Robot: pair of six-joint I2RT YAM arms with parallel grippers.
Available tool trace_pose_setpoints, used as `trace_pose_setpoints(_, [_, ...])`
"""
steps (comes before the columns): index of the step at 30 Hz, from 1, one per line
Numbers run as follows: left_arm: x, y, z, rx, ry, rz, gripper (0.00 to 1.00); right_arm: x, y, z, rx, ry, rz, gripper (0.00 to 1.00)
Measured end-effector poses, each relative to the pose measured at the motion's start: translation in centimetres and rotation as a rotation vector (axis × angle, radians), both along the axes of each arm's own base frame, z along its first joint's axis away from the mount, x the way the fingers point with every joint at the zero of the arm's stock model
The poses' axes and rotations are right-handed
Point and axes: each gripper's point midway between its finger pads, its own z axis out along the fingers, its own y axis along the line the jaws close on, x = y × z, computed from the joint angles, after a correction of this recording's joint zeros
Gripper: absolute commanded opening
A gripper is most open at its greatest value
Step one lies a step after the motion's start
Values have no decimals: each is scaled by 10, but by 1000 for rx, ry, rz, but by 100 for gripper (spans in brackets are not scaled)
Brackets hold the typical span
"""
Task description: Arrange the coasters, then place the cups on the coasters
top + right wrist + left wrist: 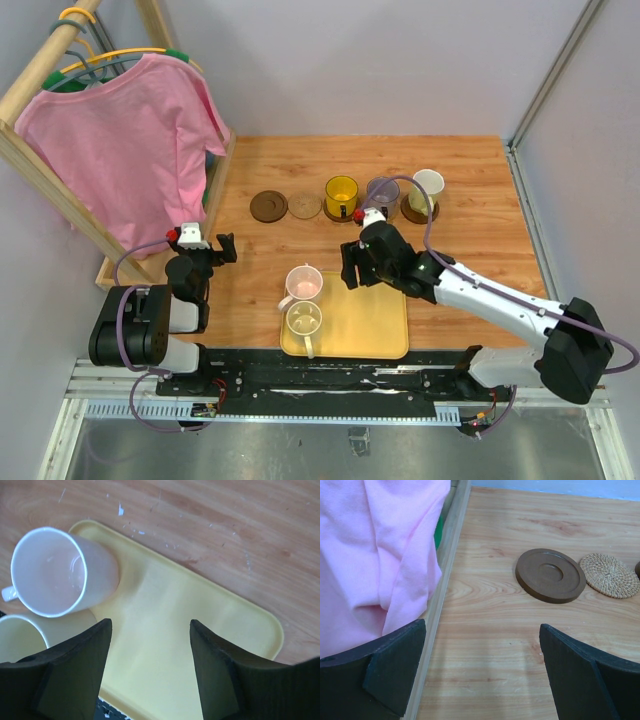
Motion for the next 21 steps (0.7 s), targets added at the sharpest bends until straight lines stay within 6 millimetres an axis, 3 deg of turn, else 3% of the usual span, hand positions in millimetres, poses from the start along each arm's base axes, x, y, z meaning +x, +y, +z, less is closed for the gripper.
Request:
trace_pose_setpoints(6, [0,0,0,0,0,0,100,-16,9,-13,23,53,97,58])
trace_pose_setpoints(21, [0,0,0,0,0,0,100,-11,52,-26,54,107,235,49])
